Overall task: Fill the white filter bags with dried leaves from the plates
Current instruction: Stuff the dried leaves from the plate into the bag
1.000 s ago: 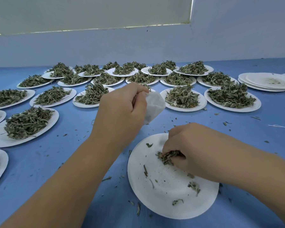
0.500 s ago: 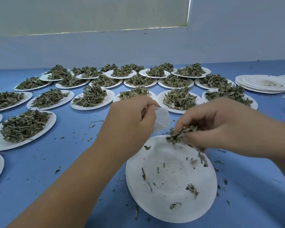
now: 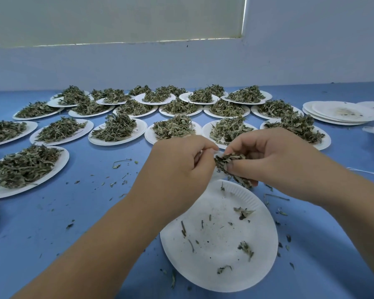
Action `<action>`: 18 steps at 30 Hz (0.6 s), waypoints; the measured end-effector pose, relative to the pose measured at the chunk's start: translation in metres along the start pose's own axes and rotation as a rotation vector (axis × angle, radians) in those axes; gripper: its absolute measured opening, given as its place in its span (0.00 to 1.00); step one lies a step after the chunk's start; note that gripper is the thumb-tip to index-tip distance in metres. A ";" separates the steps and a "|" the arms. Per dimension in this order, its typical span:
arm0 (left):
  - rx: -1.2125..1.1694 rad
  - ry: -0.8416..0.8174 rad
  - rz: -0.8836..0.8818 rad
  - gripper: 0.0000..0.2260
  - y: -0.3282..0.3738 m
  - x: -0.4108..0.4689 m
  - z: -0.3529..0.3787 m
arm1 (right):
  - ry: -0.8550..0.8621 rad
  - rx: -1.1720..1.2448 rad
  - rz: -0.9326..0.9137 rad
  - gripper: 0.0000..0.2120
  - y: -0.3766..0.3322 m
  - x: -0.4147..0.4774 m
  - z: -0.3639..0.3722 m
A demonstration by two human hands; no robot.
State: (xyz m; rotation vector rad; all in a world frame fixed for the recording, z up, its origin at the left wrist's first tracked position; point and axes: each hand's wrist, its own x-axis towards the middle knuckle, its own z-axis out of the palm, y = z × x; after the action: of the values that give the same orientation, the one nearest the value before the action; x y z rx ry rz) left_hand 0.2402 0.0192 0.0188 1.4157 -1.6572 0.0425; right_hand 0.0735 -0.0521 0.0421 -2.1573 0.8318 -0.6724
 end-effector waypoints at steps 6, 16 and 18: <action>-0.005 -0.010 0.012 0.10 0.003 -0.001 0.003 | 0.173 -0.278 -0.062 0.05 -0.009 -0.007 0.013; -0.109 -0.044 -0.057 0.10 0.006 -0.002 0.007 | 0.325 -0.377 -0.074 0.10 -0.011 -0.010 0.025; -0.106 -0.046 -0.063 0.09 0.006 -0.002 0.006 | 0.318 -0.364 -0.094 0.07 -0.013 -0.011 0.027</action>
State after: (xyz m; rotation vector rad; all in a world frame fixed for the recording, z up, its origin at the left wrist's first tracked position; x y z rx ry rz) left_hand 0.2316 0.0197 0.0168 1.3964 -1.6274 -0.1125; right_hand 0.0888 -0.0260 0.0335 -2.4631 1.0932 -0.9938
